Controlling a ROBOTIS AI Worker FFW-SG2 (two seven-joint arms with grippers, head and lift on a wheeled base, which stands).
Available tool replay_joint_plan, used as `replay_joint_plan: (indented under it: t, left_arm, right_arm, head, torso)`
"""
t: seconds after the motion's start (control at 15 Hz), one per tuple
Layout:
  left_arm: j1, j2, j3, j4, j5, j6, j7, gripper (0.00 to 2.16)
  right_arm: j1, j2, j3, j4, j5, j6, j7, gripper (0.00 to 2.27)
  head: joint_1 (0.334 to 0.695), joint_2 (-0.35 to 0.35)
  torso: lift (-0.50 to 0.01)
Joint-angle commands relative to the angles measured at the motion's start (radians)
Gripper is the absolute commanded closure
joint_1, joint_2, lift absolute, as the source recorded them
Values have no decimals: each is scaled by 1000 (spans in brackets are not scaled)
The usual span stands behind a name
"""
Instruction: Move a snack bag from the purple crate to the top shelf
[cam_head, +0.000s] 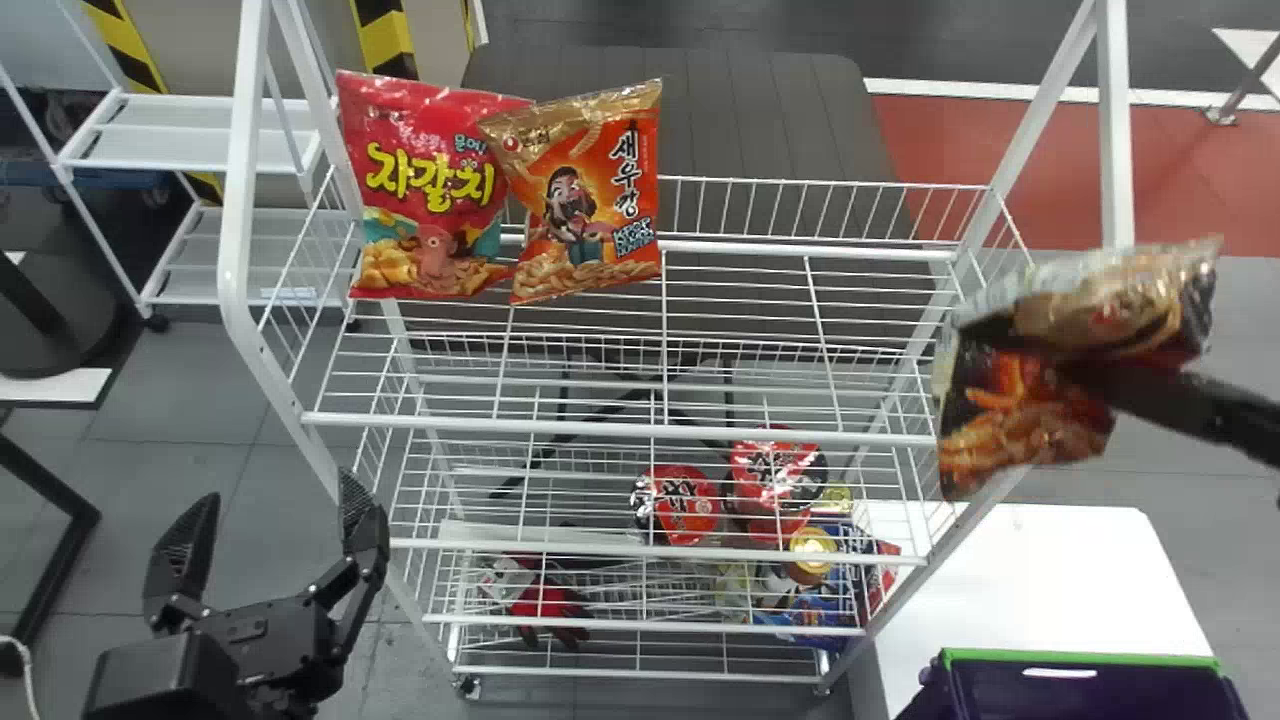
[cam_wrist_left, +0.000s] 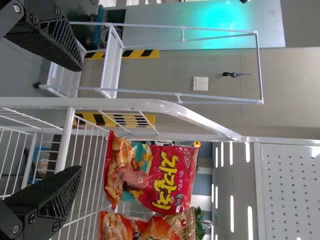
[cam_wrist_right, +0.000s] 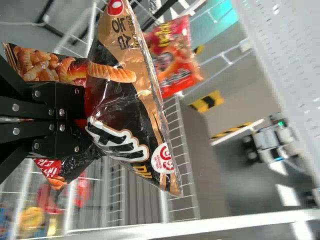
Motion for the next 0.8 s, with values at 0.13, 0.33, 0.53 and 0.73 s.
replay_joint_plan:
  t: [0.13, 0.33, 0.53, 0.73]
  left_arm:
    - [-10, 0, -7, 1, 0, 3, -3, 120]
    - [-11, 2, -8, 1, 0, 3, -3, 120]
    - [-13, 3, -7, 0, 2, 18, -3, 120]
    - [-17, 6, -7, 1, 3, 25, -3, 120]
  right_arm:
    - [-84, 31, 190, 21, 5, 2, -207, 1683]
    - [-147, 72, 284, 96, 3, 2, -335, 1683]
    - [-185, 82, 355, 173, 8, 2, -431, 1683]
    - [-247, 82, 390, 234, 13, 2, -522, 1683]
  head:
    - [695, 3]
    - [695, 38]
    - [695, 68]
    - [695, 86]
  torso:
    - [0]
    - [0]
    - [0]
    - [0]
